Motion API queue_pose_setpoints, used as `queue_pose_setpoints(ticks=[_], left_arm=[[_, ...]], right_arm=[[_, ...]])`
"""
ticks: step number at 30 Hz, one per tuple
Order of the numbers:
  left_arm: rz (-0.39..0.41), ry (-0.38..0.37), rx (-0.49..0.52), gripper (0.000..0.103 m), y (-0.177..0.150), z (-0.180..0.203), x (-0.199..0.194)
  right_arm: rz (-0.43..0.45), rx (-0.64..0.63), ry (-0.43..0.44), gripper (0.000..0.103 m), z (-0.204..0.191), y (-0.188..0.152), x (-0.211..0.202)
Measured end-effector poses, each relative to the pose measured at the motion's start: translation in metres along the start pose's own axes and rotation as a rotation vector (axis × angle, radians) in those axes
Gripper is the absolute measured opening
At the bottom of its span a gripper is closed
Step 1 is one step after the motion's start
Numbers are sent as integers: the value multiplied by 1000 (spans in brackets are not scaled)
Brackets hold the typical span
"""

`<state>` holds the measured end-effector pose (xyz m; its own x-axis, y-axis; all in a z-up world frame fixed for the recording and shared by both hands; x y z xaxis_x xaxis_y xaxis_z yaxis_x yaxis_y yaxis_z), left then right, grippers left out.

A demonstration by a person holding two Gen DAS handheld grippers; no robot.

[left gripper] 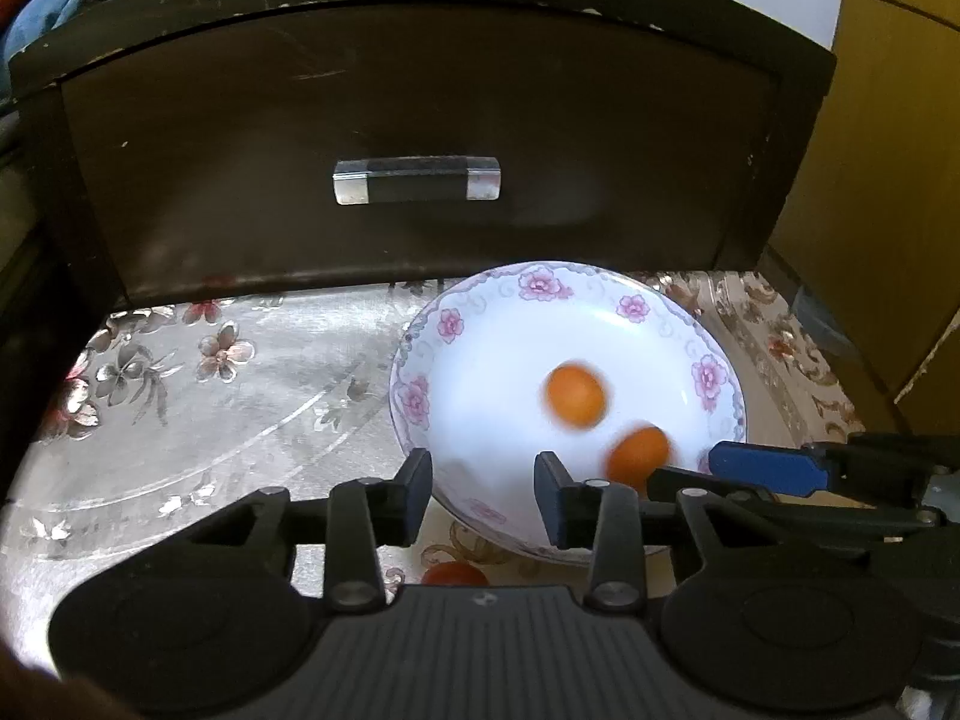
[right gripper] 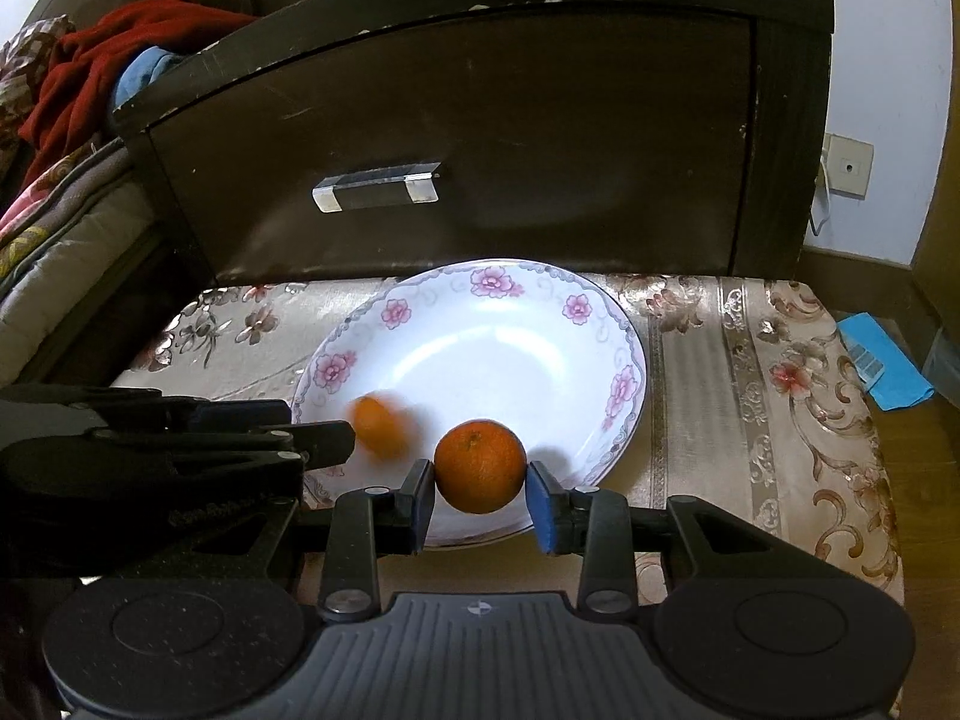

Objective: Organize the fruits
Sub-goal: 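Carry both oranges over the white bowl and open both grippers to drop them, then withdraw both open grippers from the bowl back toward the remaining fruit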

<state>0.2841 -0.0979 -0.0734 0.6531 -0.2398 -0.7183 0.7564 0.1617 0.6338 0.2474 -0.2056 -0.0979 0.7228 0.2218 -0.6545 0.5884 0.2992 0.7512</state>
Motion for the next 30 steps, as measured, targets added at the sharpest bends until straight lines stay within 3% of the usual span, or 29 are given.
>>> queue_pose_setpoints(ticks=[19,27,30], left_arm=[[4,-7,-52,47,1,-15,-20],[29,15,-72,47,-7,-23,-68],[42,61,-33,48,-13,-26,-93]], right_arm=[[18,33,12,30,-3,1,-12],[41,58,-4,35,-4,0,-49],[58,61,6,35,-9,1,-71]])
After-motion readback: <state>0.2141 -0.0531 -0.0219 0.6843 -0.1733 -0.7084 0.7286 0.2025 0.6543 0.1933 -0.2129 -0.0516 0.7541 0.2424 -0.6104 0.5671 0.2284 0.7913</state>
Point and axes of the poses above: each gripper's, at about its wrist camera, not at the fingertips, and x roughly the way its jaws point, z to its right, y to its top, the point moved 10 cm from there along x, roughly the way its jaws point, and after that the axes turned 15 degrees about -x, right-handed, at the moved point
